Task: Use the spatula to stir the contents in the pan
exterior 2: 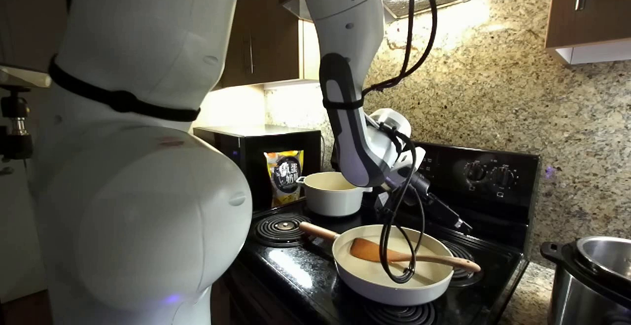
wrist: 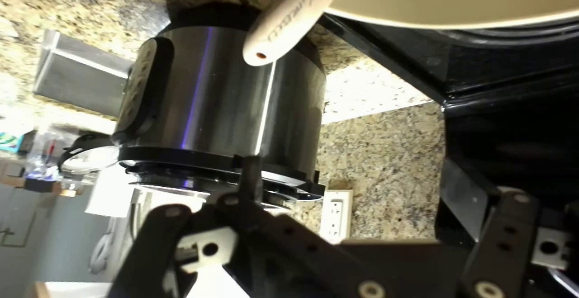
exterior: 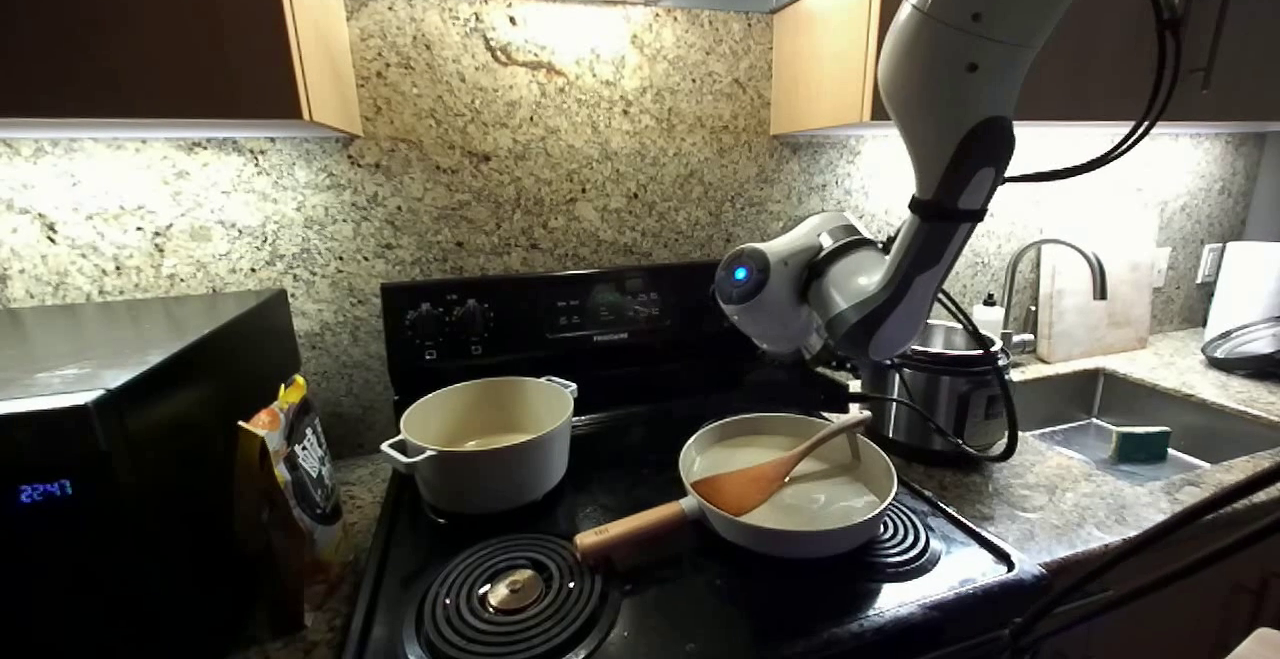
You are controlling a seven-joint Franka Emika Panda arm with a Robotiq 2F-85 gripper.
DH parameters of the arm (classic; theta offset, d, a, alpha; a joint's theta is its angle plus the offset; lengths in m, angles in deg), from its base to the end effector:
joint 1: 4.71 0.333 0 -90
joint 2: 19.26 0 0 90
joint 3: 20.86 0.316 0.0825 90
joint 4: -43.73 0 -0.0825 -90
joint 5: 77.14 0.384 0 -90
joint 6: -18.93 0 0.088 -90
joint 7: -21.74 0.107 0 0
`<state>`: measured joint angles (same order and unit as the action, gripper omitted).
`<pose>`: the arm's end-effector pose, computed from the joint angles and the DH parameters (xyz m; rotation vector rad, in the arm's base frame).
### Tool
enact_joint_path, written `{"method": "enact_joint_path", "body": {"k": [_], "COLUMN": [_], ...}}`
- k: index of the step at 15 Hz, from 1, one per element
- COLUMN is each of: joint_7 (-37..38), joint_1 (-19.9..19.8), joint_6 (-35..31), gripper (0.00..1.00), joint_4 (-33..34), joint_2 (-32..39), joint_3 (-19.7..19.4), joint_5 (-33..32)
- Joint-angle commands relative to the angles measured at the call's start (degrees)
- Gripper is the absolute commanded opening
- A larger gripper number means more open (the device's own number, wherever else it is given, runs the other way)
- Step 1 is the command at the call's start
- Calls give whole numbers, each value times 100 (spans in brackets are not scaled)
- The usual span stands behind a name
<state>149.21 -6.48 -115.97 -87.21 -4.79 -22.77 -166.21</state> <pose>0.5209 -0.0475 0.2356 2.1074 -1.1349 0.9888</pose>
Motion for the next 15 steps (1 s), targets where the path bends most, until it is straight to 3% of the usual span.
{"method": "enact_joint_path", "body": {"k": [1,6,12,15], "joint_7": [-757,-2129,-4011,-3718], "joint_1": [-317,-522,-532,-432], "joint_6": [-1007,-2180,-2941,-2766], "gripper": [100,100,100,100], "joint_4": [-548,-809,-1005,-830], "joint_2": [-706,-1095,-1399,-1228], "joint_3": [-98,-368,-620,-638], "joint_5": [-557,-806,-805,-698]}}
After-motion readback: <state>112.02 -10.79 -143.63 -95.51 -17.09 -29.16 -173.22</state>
